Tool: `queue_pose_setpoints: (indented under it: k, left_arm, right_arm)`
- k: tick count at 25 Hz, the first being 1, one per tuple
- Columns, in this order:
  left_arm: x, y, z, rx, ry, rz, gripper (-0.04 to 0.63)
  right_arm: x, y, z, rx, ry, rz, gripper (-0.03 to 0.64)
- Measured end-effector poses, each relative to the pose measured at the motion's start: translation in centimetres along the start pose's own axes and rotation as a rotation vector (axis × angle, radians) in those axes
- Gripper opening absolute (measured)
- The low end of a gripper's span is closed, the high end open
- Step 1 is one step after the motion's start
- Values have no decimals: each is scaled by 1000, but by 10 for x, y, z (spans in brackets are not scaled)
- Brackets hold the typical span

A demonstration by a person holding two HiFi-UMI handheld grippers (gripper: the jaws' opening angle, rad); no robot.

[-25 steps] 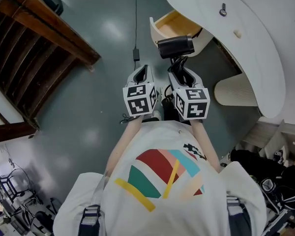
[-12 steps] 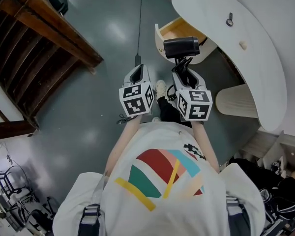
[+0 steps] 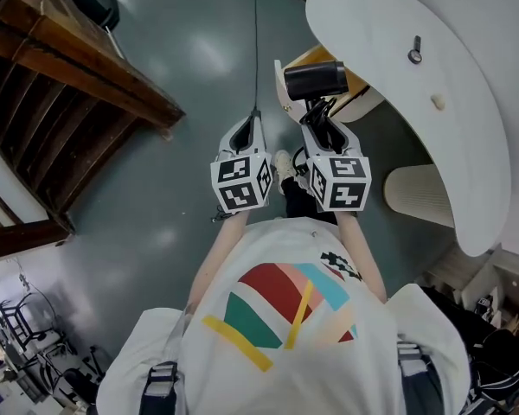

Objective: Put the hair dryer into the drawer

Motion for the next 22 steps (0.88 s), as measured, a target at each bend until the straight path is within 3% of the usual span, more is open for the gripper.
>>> queue_pose_setpoints:
  k: [11,22]
  left_arm:
    - [22,-90,57,-10,-38,3,15]
    - [54,-165,100,-33,-14,54,15]
  right_arm:
    - [-19,-83,58,29,14,18,193]
    - [-47,-147,118,12,56,31,192]
Point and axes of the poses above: the fingertips, and each gripper's own axes: y backward along the fingers, x to its left, z out of its top, the point moved 1 cm from there along y, backward along the fingers, and after that the axes turned 11 degrees about -y, right-handed, at the moved point
